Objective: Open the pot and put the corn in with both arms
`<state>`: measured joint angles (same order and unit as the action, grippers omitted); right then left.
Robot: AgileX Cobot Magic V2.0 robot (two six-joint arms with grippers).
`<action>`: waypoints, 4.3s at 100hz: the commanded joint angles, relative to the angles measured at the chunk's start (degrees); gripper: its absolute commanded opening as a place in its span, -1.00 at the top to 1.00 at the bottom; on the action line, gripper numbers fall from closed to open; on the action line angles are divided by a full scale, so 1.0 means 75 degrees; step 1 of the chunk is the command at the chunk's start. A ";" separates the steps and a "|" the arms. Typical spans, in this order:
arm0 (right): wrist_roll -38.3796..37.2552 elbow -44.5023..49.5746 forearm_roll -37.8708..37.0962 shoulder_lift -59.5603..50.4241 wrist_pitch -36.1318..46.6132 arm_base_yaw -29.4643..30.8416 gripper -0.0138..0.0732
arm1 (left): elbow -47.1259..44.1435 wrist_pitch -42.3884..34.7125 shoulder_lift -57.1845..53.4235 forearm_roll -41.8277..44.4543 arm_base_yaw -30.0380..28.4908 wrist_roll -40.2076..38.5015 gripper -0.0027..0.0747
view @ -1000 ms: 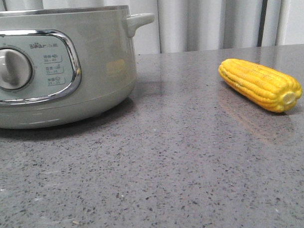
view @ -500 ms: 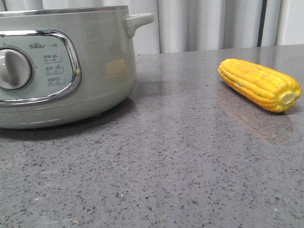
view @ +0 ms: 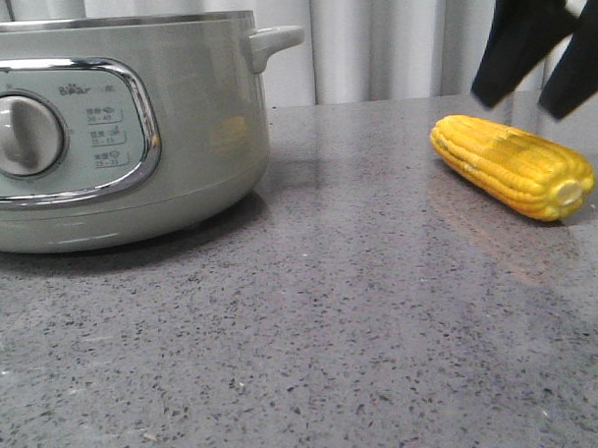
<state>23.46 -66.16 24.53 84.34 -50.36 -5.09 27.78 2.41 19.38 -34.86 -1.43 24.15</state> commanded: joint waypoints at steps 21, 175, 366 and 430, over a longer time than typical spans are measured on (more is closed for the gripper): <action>0.0135 -0.0307 0.0200 0.0390 0.0178 0.0006 0.29 | 0.0245 -0.0264 -0.0246 -0.0002 0.0059 -0.0033 -0.15; 0.0145 -0.3428 -0.0360 -0.1488 -0.0055 -0.3693 0.76 | 0.1155 0.3207 -0.1749 0.2097 0.1001 -0.0003 0.19; -0.0065 0.5140 -0.2464 -1.1220 0.4400 -0.3693 0.83 | -0.3814 0.0374 -0.2867 0.3994 0.1114 -0.3291 0.98; -0.0065 0.5140 -0.2464 -1.1220 0.4400 -0.3693 0.83 | -0.3876 0.1740 -0.2846 0.4145 0.1083 -0.3291 0.98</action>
<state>23.13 -26.31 6.28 -0.66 -22.19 -33.25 0.21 18.12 -0.31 -3.62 6.56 0.00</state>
